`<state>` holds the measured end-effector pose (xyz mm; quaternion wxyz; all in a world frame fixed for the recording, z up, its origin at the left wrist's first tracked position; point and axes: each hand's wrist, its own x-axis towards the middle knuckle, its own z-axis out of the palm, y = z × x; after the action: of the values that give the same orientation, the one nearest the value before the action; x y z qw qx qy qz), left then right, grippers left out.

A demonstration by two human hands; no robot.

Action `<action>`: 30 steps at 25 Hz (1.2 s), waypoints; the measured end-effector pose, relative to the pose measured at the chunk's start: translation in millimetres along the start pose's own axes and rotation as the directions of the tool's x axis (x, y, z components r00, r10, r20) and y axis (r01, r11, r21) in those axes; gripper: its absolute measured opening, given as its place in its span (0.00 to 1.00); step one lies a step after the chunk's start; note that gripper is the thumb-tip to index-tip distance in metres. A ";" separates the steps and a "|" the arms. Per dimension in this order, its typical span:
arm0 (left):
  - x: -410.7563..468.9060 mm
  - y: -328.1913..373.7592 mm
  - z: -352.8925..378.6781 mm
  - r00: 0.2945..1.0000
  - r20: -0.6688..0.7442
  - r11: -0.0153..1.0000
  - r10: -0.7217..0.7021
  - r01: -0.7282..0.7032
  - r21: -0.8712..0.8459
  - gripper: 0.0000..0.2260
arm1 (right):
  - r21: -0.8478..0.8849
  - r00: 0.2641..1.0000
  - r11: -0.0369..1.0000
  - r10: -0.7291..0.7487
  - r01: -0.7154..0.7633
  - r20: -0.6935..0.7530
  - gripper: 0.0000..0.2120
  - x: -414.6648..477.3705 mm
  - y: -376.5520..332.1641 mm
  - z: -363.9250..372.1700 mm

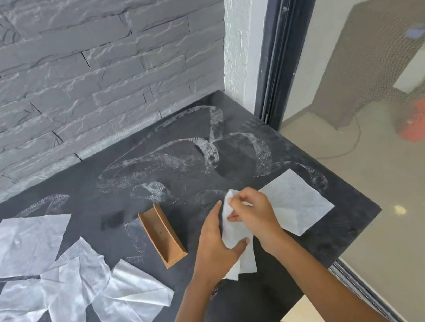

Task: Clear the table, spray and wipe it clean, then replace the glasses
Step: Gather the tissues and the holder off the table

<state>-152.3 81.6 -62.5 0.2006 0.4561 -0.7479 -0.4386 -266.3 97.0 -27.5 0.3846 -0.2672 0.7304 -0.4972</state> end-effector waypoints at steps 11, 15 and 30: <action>18.0 21.6 -7.2 0.911 0.098 0.519 -0.400 0.313 -0.796 0.12 | -0.134 0.980 0.980 -0.162 0.145 -0.120 0.03 24.3 23.2 -54.4; 21.2 15.9 -6.4 0.858 0.141 0.370 -0.494 0.355 -0.859 0.09 | -0.445 0.892 0.877 -0.042 -0.183 -0.450 0.13 48.0 82.2 -130.7; 31.8 12.8 -15.7 0.904 0.138 0.119 -0.404 0.201 -0.972 0.15 | 0.075 0.840 0.952 0.296 -0.295 -0.455 0.09 76.4 69.3 -146.7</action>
<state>-163.8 49.4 -46.6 0.4081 0.3996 -0.1701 -0.8030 -431.1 139.5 -83.9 0.2723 -0.0251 0.8326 -0.4816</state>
